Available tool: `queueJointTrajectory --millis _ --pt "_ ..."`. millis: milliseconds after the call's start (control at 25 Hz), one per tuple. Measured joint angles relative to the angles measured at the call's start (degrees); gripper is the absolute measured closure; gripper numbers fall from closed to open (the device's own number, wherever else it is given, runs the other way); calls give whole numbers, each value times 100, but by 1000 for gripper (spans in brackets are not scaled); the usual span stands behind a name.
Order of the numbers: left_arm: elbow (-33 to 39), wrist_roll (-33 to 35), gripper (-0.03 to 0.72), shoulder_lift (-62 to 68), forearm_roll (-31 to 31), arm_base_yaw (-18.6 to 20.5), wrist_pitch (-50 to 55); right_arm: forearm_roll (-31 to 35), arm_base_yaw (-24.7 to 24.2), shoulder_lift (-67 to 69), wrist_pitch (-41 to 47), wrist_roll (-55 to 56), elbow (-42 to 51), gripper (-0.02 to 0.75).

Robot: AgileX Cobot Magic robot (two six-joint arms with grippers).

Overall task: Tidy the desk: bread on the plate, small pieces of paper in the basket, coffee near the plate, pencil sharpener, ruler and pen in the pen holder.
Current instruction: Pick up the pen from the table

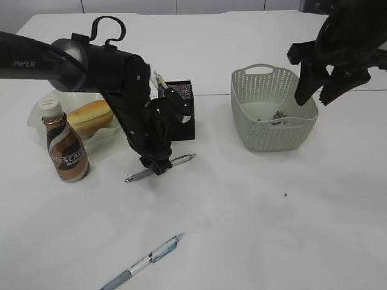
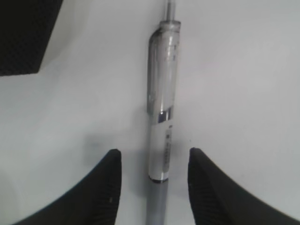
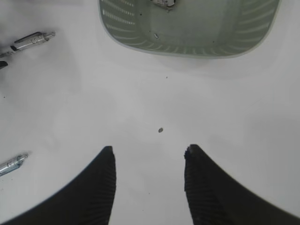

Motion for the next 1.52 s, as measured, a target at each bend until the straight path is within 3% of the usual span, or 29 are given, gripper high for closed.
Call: queueJointTrajectory --millis 560,760,1000,1160,1520 --pt "-10 32 358 168 -186 0 -80 3 0 0 0 -23 -34 384" --pt "-21 32 463 168 -300 0 123 3 0 0 0 -23 -140 384" --pt "-40 43 523 168 -443 0 568 12 0 0 0 -27 -169 384" --pt "-54 43 616 168 -523 0 895 36 0 0 0 -36 -169 384" --pt "-240 43 624 213 -998 0 1522 45 0 0 0 -36 -169 384"
